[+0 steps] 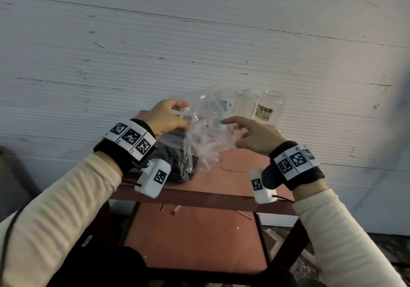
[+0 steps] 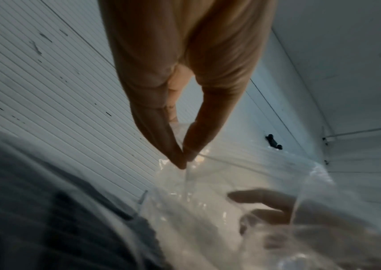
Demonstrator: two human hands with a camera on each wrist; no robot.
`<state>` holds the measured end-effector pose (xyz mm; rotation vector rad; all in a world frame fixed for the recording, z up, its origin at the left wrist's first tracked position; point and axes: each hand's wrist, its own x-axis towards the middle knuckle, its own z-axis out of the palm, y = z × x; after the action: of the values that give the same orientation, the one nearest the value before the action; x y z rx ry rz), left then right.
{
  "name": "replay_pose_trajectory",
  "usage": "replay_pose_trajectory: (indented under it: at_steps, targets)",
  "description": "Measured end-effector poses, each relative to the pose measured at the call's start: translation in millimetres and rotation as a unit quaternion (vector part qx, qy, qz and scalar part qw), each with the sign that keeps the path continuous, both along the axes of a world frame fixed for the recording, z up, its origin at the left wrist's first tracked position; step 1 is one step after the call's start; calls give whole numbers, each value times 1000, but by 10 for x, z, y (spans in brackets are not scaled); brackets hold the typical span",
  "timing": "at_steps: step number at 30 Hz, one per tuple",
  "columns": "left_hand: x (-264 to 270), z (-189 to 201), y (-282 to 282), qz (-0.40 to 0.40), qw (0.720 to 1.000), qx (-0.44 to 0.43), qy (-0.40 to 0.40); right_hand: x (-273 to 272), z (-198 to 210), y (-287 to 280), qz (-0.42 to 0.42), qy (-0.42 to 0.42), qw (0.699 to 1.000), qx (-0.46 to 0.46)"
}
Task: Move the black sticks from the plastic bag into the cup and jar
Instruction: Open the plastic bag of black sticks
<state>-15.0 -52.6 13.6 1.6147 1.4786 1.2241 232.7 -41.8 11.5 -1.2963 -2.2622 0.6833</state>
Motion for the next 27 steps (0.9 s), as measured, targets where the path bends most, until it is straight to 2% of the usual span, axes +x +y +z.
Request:
replay_pose_trajectory:
  at_steps: [5, 10, 14, 16, 21, 24, 27]
  targets:
    - [-236, -72, -51, 7, 999, -47, -16, 229, -9, 61, -51, -40, 998, 4]
    - [-175, -141, -16, -21, 996, -82, -22, 102, -101, 95, -97, -52, 994, 16]
    - [-99, -118, 24, -31, 993, -101, -54, -9, -124, 146, -112, 27, 993, 14]
    - [-69, -110, 38, -11, 992, -105, -64, -47, -120, 175, -96, 49, 994, 26]
    - [9, -127, 143, 24, 994, -74, -74, -119, -147, 269, 22, -6, 1000, 8]
    - [-27, -129, 189, 8, 994, -67, -83, -95, -117, 291, 16, -26, 999, 9]
    - [-109, -137, 176, -18, 992, -68, -100, -25, -118, 309, -32, -17, 999, -17]
